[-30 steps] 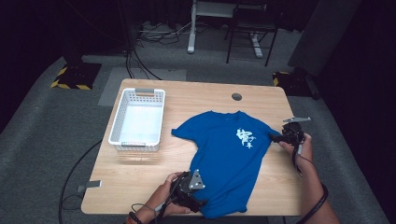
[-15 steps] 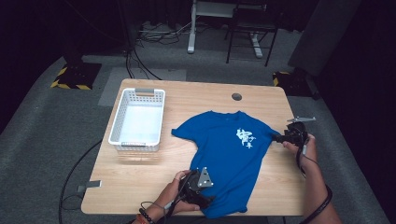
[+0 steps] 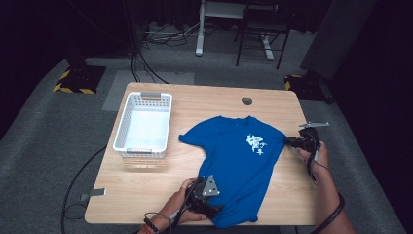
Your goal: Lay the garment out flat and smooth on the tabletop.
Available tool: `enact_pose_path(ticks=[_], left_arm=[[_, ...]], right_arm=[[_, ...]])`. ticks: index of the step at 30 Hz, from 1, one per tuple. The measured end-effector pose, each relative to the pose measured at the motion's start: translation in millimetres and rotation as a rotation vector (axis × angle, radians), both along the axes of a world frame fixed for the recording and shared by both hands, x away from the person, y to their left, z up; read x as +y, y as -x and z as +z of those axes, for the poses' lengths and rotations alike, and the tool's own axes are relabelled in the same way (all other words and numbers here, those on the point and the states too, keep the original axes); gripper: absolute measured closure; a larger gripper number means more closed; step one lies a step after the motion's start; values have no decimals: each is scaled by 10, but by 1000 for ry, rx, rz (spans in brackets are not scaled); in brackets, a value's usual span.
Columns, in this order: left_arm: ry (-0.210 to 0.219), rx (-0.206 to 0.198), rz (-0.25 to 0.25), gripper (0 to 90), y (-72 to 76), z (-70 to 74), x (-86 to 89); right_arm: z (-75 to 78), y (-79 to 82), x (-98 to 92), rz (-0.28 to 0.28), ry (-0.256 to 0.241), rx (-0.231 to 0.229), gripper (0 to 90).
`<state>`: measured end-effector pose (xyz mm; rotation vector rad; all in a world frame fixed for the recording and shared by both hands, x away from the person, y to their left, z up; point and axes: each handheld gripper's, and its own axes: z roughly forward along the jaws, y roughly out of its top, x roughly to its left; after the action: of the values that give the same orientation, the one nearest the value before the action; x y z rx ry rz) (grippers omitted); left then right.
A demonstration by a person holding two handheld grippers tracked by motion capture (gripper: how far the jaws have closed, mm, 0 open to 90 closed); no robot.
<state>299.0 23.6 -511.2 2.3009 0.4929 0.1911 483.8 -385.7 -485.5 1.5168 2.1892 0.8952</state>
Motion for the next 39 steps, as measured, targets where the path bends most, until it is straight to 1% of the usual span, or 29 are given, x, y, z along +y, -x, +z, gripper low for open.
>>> enact_pose_path(ticks=[1,2,4,5,7,8,9,10,11,12,13,14,15,16,17,19,22,24,25,26,28,30,33,35,36,39], left_arm=[[1,-2,-1,237,0,-2,2],[3,-4,1,237,3,-4,4],[6,-4,4,237,6,-6,6],[5,-3,5,237,7,-6,7],[9,-8,4,237,8,-11,10],[9,-8,3,237,7,-11,10],[9,-8,4,237,8,-11,10],[9,-8,4,237,8,-11,10],[9,-8,5,238,8,-11,10],[9,-8,5,237,9,-11,10],[9,-8,5,237,9,-11,10],[9,-8,5,238,9,-11,10],[9,-8,5,238,9,-11,10],[8,-7,6,238,10,-11,10],[9,-8,5,238,9,-11,10],[9,-7,7,238,11,-11,10],[9,-7,5,238,10,-11,11],[8,-7,5,238,10,-11,11],[8,-7,5,238,10,-11,11],[8,-7,5,238,11,-10,11],[6,-7,5,238,11,-9,11],[9,-6,8,238,14,-11,10],[7,-7,7,238,13,-10,11],[7,-7,6,238,12,-10,11],[7,-7,6,238,12,-10,11],[6,-7,7,238,12,-9,11]], right_arm=[[43,21,12,12,-16,-26,804],[95,45,35,27,-9,-56,809],[190,102,108,54,-20,-109,816],[227,130,158,70,-16,-131,815],[287,182,284,105,5,-161,815],[326,221,396,144,25,-191,812],[343,241,459,163,42,-201,811],[364,275,570,191,61,-216,809],[373,304,661,215,65,-227,809],[376,327,734,239,71,-228,809],[374,357,834,277,87,-232,809],[370,381,911,301,96,-233,808],[358,414,1021,336,106,-236,808],[345,440,1106,365,111,-231,808],[323,471,1205,402,128,-228,807],[292,512,1312,440,153,-223,795],[229,590,1480,519,195,-209,769],[181,620,1555,549,211,-198,746],[156,621,1578,561,212,-187,721],[131,621,1598,572,213,-172,672],[81,620,1632,591,214,-135,617],[52,630,1657,613,231,-122,531],[82,638,1641,619,204,-107,486],[130,628,1608,581,186,-123,469],[153,607,1586,548,158,-126,461],[173,535,1563,470,114,-118,453]])
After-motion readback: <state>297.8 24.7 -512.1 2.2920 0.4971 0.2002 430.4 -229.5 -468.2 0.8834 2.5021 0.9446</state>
